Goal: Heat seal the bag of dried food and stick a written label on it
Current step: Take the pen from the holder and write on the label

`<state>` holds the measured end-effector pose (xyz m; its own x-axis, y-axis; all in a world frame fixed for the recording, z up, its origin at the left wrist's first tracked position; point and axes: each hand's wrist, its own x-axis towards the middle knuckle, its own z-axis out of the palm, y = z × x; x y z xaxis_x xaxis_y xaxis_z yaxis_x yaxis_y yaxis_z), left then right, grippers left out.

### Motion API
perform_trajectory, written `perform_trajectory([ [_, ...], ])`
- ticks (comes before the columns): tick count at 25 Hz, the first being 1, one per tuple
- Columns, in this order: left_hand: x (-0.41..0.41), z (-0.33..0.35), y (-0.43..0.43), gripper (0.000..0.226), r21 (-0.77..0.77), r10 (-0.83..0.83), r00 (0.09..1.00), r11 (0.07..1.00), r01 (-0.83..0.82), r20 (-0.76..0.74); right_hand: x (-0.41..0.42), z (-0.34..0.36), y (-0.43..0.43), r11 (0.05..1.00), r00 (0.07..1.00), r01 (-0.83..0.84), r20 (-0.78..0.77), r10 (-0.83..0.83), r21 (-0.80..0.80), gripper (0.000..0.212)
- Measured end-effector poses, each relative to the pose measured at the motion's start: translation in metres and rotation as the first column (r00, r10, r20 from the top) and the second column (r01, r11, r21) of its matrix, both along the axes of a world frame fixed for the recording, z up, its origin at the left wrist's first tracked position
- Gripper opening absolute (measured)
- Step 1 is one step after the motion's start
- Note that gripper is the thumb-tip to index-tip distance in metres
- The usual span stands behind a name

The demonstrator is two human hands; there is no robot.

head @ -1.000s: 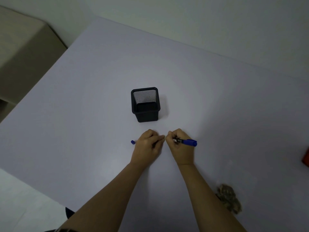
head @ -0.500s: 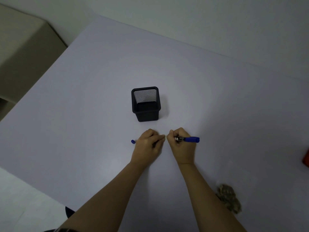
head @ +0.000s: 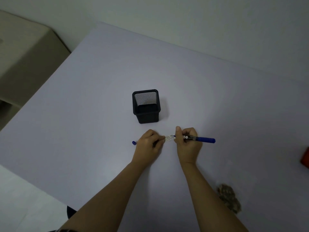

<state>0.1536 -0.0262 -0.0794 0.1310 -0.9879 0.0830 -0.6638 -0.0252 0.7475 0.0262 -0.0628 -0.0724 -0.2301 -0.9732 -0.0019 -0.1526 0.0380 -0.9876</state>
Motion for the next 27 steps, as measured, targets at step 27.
perform_trajectory([
  [27,0.042,0.054,0.056,0.022,0.254,0.079,0.987,0.961,-0.114,0.143,-0.012,0.126,0.059,0.976,0.953,0.179,0.223,-0.203,0.123,0.022],
])
